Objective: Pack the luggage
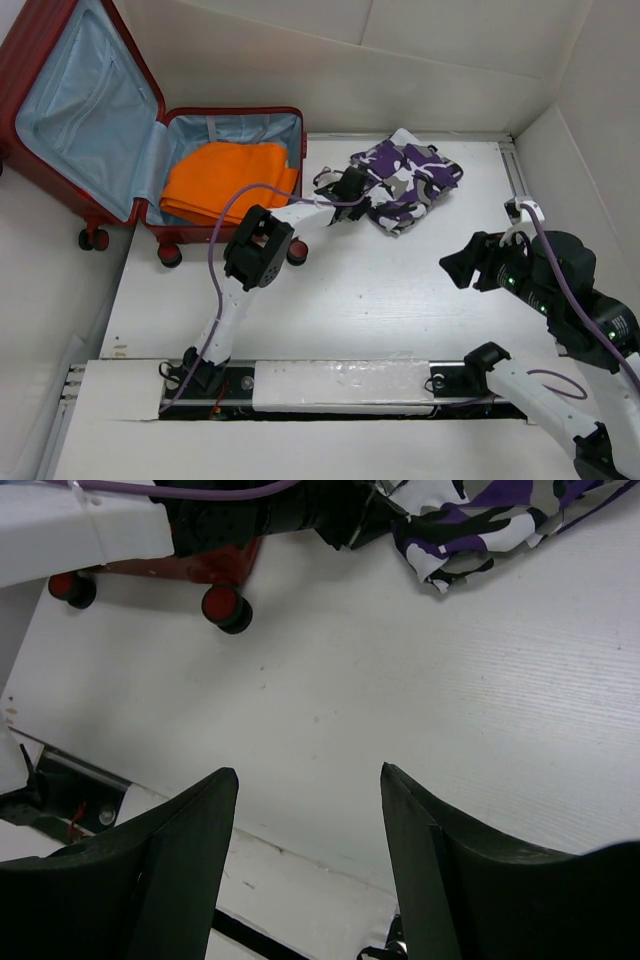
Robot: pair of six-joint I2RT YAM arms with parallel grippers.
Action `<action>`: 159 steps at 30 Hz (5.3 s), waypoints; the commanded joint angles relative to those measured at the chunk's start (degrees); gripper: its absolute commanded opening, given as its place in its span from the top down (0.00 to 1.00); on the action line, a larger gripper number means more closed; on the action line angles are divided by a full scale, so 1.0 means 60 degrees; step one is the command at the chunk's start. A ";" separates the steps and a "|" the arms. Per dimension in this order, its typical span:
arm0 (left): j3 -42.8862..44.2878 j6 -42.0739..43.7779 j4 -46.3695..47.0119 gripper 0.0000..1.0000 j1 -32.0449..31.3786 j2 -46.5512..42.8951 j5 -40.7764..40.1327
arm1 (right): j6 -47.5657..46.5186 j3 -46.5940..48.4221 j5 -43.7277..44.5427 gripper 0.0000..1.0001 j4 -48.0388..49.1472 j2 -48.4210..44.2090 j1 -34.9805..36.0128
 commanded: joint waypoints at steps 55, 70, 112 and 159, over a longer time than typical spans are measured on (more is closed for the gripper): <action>-0.0768 0.7147 -0.1032 0.46 0.7537 -0.4404 0.5471 | -0.0192 0.0298 -0.0459 0.35 0.1503 0.1260 -0.0007; -0.1178 0.7616 -0.0695 0.14 0.6933 -0.2586 0.6411 | -0.0192 0.0123 -0.0548 0.34 0.1606 0.1451 -0.0007; 0.0654 0.5285 0.0859 1.00 0.8455 -0.3566 0.7451 | -0.0001 -0.0522 -0.0021 0.34 0.1606 0.1276 -0.0007; -0.2880 0.6693 -0.7427 0.11 0.8192 -1.4114 -0.4103 | -0.0646 -0.2397 -0.2745 0.95 0.2133 0.0090 0.1252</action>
